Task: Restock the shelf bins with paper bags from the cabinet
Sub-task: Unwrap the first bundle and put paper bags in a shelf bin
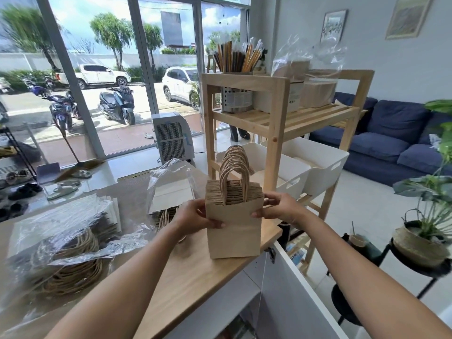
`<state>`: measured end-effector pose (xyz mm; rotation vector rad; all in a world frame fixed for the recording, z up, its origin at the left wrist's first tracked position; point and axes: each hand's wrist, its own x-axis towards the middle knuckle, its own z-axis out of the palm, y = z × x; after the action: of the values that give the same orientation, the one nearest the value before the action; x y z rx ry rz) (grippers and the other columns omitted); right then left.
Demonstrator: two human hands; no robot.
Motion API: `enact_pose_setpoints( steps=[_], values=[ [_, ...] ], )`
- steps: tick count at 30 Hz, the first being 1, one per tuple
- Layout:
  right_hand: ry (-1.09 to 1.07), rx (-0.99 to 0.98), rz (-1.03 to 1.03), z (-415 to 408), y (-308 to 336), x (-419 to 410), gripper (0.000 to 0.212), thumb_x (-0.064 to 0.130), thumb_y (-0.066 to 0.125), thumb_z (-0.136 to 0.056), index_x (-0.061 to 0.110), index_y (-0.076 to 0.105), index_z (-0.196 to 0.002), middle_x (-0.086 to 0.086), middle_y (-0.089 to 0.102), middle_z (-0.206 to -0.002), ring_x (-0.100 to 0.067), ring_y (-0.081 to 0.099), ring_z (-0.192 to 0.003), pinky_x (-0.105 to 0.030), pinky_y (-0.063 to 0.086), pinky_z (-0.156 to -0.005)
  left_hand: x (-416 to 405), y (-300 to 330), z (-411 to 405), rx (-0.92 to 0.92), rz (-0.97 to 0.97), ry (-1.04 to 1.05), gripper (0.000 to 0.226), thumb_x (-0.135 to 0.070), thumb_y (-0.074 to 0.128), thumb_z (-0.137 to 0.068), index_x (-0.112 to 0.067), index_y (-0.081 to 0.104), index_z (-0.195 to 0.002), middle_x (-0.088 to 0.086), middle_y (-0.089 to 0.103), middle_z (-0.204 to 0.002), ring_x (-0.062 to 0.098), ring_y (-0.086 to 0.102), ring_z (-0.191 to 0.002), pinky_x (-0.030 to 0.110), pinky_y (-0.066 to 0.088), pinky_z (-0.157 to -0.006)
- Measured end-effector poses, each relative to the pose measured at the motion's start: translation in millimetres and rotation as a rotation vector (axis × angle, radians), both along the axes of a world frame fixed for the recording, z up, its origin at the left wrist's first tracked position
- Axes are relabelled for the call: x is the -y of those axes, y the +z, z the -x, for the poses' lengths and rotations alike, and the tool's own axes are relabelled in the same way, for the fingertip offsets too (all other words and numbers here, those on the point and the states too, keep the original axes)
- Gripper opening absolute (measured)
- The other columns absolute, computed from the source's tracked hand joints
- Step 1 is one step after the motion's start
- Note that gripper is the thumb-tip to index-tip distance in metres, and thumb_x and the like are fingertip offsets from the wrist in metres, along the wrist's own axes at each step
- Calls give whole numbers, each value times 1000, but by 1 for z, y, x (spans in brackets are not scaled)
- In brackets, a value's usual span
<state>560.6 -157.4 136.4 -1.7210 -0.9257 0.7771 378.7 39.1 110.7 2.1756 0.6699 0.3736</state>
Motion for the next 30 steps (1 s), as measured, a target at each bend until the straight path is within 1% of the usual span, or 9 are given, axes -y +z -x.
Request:
enact_pose_setpoints(
  steps=[3, 5, 11, 15, 19, 21, 23, 26, 30],
  values=[
    [-56, -38, -4, -9, 2, 14, 58, 16, 87, -61, 25, 69, -115, -10, 70, -113, -27, 63, -111, -44, 51, -98, 7, 9, -11, 7, -58, -20, 38, -45, 92, -47, -43, 68, -77, -5, 73, -83, 14, 66, -75, 26, 55, -65],
    [-84, -41, 2, -15, 5, 28, 63, 20, 88, -55, 24, 70, -114, -9, 71, -114, -29, 63, -113, -45, 51, -98, 15, 12, -22, 20, -101, -65, 52, -57, 88, -42, -39, 73, -88, -5, 74, -84, 16, 68, -79, 34, 57, -72],
    [-219, -96, -7, -26, 4, 93, 62, 21, 93, -50, 21, 72, -108, -8, 73, -111, -29, 64, -111, -44, 49, -100, 51, 14, -62, 41, -102, -323, 77, -71, 77, -37, -36, 72, -106, -9, 73, -94, 12, 67, -85, 35, 58, -78],
    [-378, -188, -17, -25, -4, 138, 36, -2, 74, -75, 19, 70, -104, -8, 71, -107, -26, 64, -105, -44, 46, -100, 77, 5, -97, -10, -18, -464, 82, -75, 79, -36, -25, 73, -101, -1, 74, -96, 16, 67, -88, 39, 58, -83],
    [-519, -231, -37, -35, -9, 162, 23, 14, 66, -87, 9, 68, -110, -10, 71, -107, -22, 67, -92, -30, 57, -81, 100, 4, -127, -37, 216, -512, 50, -50, 85, -61, -9, 71, -87, -2, 65, -76, 10, 60, -71, 20, 49, -64],
    [-602, -263, -58, -46, -9, 166, 28, 22, 64, -88, 2, 67, -108, -10, 71, -96, -20, 67, -81, -26, 57, -69, 110, 4, -145, -61, 354, -491, 44, -50, 82, -67, -12, 68, -84, -5, 66, -75, 8, 63, -69, 14, 48, -57],
    [-667, -289, -91, -64, -11, 167, 30, 25, 64, -89, 1, 67, -106, -11, 70, -92, -20, 66, -77, -26, 56, -66, 119, 6, -168, -65, 477, -495, 55, -56, 80, -65, -14, 66, -96, 0, 70, -91, 12, 67, -81, 20, 52, -66],
    [-745, -353, -158, -100, -13, 169, 38, 27, 68, -84, 0, 66, -110, -15, 69, -98, -27, 64, -87, -38, 52, -87, 127, 7, -209, -99, 666, -490, 64, -52, 79, -68, -16, 59, -117, 7, 67, -114, 22, 66, -104, 34, 56, -85],
    [-791, -437, -161, -150, -2, 170, 25, 29, 71, -82, 6, 65, -90, -8, 67, -78, -22, 63, -72, -32, 53, -65, 139, 6, -267, -151, 879, -515, 75, -49, 81, -68, -12, 57, -128, 12, 67, -121, 27, 64, -110, 44, 51, -98]
  ],
)
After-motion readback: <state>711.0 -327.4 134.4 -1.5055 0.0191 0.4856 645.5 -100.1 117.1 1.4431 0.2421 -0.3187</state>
